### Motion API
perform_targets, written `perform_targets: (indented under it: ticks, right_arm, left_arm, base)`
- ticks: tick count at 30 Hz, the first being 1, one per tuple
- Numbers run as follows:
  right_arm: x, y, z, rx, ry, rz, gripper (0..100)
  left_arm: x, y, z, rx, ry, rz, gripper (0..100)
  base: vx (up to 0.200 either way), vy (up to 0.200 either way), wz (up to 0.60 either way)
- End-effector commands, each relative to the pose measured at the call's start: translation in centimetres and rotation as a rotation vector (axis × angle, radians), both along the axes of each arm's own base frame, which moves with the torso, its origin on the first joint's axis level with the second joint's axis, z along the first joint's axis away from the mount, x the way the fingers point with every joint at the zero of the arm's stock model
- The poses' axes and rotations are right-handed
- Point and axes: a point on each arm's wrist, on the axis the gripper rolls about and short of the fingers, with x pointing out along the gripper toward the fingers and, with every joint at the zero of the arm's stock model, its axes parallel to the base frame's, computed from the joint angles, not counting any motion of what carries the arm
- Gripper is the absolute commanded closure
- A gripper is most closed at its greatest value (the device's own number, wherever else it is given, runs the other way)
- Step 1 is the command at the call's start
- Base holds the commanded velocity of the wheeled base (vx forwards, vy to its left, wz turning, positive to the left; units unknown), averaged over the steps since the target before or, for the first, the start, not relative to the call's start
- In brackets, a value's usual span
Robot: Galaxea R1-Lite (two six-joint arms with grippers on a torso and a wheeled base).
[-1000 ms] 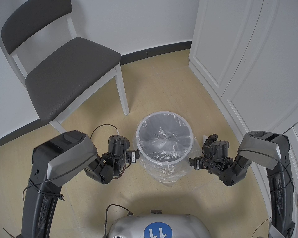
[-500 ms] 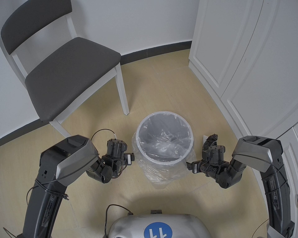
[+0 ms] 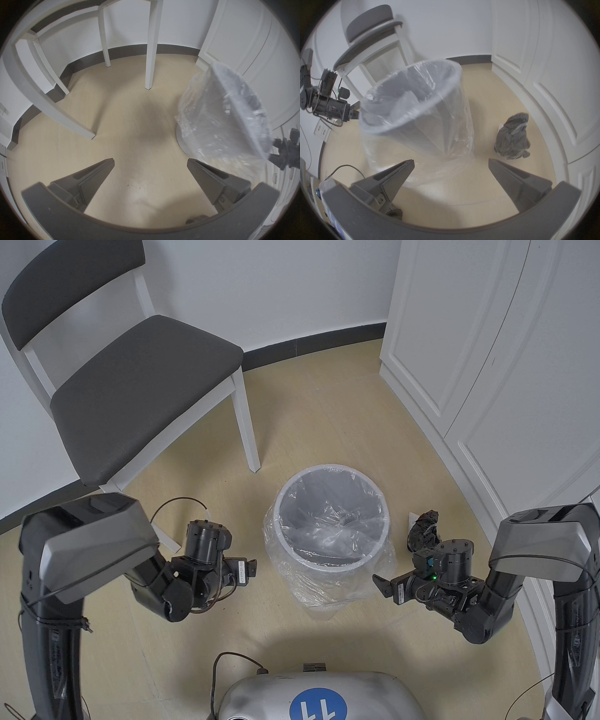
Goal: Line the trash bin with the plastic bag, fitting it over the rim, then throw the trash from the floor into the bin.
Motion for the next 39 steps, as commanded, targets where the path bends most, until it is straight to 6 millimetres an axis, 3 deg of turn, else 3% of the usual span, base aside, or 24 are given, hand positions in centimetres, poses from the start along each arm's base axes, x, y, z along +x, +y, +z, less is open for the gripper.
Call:
perform_targets:
  ticks: [1, 2, 4, 9, 13, 15, 18, 22, 28, 32, 39]
  right_arm:
    - [-4.5, -0.5, 6.4, -0.035, -0.125, 0.059, 0]
    - [-4.5, -0.6, 6.5, -0.036, -0.127, 0.059, 0]
    - [-6.4, -1.6, 8.7, -0.107, -0.148, 0.074, 0]
    - [-7.8, -3.2, 11.7, -0.157, -0.153, 0.049, 0]
    - [-6.9, -5.2, 12.9, -0.173, -0.113, -0.021, 0]
    - [-5.4, -6.7, 12.8, -0.176, -0.089, -0.079, 0]
    - [-1.4, -9.5, 10.5, -0.153, -0.025, -0.195, 0]
    - [2.9, -11.1, 7.4, -0.02, 0.038, -0.276, 0]
    - [8.3, -10.8, 3.4, 0.225, 0.076, -0.322, 0]
    - [10.3, -10.8, 1.5, 0.32, 0.091, -0.36, 0]
    - [11.7, -11.3, -1.5, 0.392, 0.135, -0.37, 0]
  left_arm:
    - [-5.9, 1.6, 6.3, -0.053, -0.042, -0.067, 0]
    - [-5.9, 1.6, 6.3, -0.053, -0.042, -0.067, 0]
    - [-7.5, 2.3, 6.4, -0.056, -0.047, -0.068, 0]
    - [-8.4, 2.6, 6.4, -0.081, -0.112, -0.068, 0]
    - [-9.4, 2.4, 6.5, -0.086, -0.132, -0.082, 0]
    - [-10.0, 2.4, 6.7, -0.09, -0.145, -0.089, 0]
    - [-10.6, 2.1, 7.5, -0.11, -0.187, -0.105, 0]
    - [-10.6, 2.4, 8.4, -0.12, -0.223, -0.1, 0]
    - [-10.4, 2.7, 8.4, -0.119, -0.224, -0.088, 0]
    - [-10.3, 2.6, 8.1, -0.116, -0.218, -0.088, 0]
    - [-10.0, 2.7, 7.7, -0.11, -0.21, -0.081, 0]
  base:
    - [0.0, 0.0, 0.0]
    - [0.0, 0.0, 0.0]
    - [0.0, 0.0, 0.0]
    - [0.0, 0.0, 0.0]
    - [0.0, 0.0, 0.0]
    - [0.0, 0.0, 0.0]
    - [0.0, 0.0, 0.0]
    - [0.0, 0.0, 0.0]
    - [0.0, 0.0, 0.0]
    - [0.0, 0.0, 0.0]
    - [0.0, 0.0, 0.0]
